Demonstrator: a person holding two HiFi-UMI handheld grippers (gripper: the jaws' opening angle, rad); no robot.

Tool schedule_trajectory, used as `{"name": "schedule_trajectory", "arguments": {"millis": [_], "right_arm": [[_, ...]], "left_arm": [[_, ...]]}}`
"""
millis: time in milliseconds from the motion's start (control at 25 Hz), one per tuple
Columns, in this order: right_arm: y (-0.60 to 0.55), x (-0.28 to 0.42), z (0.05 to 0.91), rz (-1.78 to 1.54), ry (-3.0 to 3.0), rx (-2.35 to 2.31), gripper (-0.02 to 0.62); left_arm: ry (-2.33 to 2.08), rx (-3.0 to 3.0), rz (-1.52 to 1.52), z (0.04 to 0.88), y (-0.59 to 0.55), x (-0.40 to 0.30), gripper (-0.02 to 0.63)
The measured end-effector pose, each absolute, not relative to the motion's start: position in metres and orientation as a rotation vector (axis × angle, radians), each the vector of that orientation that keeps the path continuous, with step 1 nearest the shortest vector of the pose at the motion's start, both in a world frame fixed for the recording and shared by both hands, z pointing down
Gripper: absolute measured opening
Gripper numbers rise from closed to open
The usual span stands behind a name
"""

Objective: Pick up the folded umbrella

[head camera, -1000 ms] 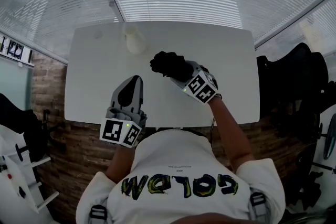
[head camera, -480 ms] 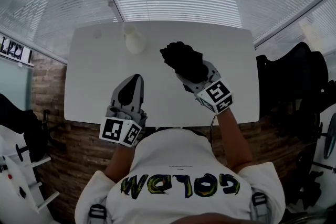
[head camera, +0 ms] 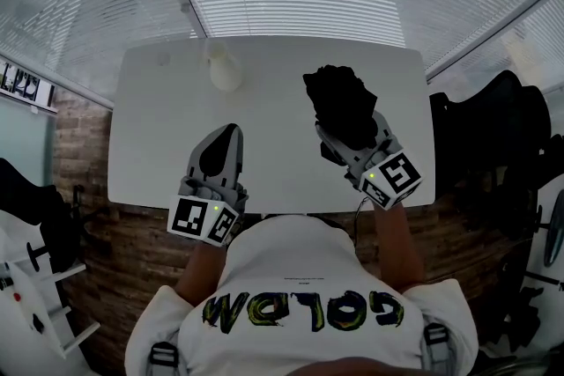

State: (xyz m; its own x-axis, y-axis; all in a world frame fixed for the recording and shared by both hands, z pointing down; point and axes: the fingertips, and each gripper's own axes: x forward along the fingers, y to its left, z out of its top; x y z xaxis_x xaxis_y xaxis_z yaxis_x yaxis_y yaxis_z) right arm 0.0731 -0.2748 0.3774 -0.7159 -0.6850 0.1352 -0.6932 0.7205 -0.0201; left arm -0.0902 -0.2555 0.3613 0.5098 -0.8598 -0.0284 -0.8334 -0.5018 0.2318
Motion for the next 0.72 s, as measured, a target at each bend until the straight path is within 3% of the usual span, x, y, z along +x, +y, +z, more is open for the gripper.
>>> {"name": "schedule_trajectory", "arguments": {"millis": [720], "right_arm": [[-0.24, 0.11, 0.323, -0.046, -2.876, 1.292, 0.25]], "left_arm": [[-1.453, 2.568, -0.213, 0.357, -0.259, -0.09, 0.01]]}}
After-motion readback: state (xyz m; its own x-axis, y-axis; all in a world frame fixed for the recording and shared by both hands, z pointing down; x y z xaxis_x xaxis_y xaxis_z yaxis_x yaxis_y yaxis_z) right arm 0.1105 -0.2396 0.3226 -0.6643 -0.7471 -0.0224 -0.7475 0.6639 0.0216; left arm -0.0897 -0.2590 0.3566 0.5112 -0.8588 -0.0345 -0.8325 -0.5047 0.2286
